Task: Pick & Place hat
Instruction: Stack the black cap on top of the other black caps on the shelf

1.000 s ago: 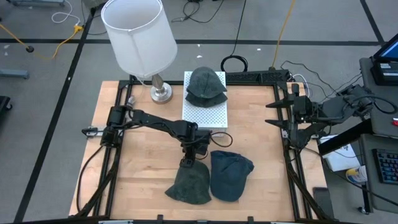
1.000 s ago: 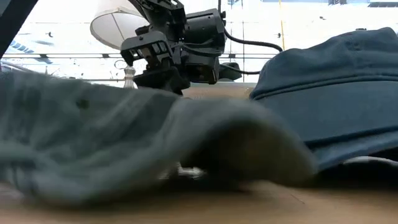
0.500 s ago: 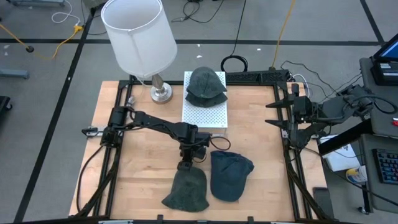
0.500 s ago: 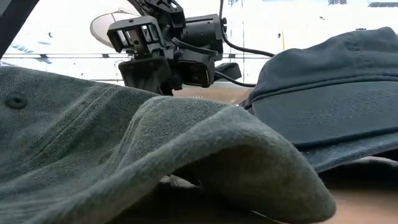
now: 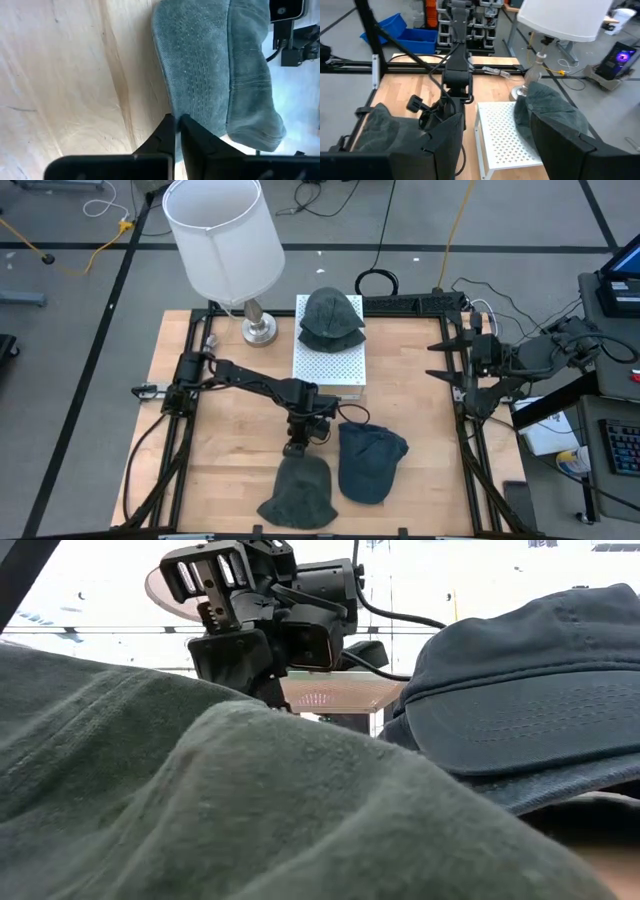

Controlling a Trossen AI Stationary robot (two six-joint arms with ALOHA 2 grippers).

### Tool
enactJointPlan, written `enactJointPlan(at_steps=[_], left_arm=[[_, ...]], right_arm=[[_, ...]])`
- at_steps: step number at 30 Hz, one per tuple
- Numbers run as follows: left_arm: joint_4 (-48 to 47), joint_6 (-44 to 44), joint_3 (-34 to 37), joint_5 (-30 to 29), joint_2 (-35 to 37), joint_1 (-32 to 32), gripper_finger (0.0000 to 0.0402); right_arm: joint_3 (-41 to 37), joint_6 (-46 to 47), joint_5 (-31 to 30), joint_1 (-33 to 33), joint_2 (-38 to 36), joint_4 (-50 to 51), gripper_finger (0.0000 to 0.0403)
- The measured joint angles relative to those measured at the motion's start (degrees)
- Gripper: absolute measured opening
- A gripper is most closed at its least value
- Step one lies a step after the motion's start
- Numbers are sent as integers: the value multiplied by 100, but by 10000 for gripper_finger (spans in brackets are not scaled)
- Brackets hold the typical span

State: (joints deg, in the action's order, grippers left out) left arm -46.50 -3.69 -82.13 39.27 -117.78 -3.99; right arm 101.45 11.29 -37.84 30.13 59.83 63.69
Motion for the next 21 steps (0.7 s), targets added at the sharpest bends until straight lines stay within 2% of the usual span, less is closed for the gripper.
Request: enactJointPlan(at_steps=[4,11,21], left_arm=[[-9,189,0,79,74,77,6],[-36,358,0,164,624,176,3],[-380,794,0,833,1447,337,1]], right_arm=[[0,-2,-134,-2,-2,1,224],[0,-142,-117,-2,-2,2,224],[0,-801,-116,-2,1,1,224]])
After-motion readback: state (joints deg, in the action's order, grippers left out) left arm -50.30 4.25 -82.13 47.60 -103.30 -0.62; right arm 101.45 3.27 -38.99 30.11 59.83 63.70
